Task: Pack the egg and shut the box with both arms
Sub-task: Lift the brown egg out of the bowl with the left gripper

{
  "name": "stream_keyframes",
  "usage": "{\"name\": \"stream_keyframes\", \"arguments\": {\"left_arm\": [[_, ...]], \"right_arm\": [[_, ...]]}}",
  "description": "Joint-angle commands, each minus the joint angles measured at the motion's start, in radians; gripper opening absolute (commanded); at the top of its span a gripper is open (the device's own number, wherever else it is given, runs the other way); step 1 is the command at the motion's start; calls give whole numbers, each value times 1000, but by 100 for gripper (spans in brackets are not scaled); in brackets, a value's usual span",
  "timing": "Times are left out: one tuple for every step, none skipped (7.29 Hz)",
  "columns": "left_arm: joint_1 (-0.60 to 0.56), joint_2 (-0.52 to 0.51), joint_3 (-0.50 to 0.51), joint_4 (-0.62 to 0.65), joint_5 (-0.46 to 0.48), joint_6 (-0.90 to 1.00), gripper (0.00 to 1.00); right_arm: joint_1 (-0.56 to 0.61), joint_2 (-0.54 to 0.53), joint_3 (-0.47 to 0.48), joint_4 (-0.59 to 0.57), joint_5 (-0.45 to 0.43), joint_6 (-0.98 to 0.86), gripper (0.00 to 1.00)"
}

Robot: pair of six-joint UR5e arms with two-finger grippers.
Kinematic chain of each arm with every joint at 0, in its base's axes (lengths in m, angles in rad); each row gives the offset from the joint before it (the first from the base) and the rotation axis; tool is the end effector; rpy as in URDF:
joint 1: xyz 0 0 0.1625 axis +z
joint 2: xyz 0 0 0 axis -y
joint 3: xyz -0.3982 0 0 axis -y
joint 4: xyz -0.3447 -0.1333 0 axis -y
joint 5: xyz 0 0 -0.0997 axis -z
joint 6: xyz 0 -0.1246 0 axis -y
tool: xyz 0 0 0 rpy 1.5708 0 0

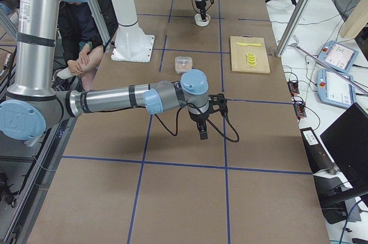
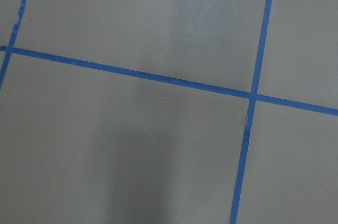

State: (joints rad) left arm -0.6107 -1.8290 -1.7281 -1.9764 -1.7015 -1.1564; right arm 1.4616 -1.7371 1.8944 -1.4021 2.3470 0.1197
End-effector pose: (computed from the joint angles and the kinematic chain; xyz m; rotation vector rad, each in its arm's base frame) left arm 0.4043 -0.4259 0.4196 0.2948 0.7755 -0.1313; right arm 0.0024 -0.4001 0.5535 0.2195 -0.7994 -0.1166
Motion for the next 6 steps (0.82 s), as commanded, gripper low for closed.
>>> {"name": "stream_keyframes", "arguments": {"left_arm": [[0, 0, 4, -1, 0, 0, 65], [0, 0, 2, -1, 0, 0, 59], [0, 0, -1, -1, 0, 0, 54], [0, 2, -8, -2, 0, 3, 52], [0, 2, -13, -2, -1, 3, 51], [-3, 2, -24, -4, -4, 6, 51]], "right_arm": [[-1, -1, 0, 0, 0, 0, 100], [-1, 1, 0, 0, 0, 0, 100], [0, 1, 2, 0, 0, 0, 100], [-1, 1, 0, 0, 0, 0, 100], [-1, 1, 0, 0, 0, 0, 100], [-1, 2, 0, 0, 0, 0, 100]]}}
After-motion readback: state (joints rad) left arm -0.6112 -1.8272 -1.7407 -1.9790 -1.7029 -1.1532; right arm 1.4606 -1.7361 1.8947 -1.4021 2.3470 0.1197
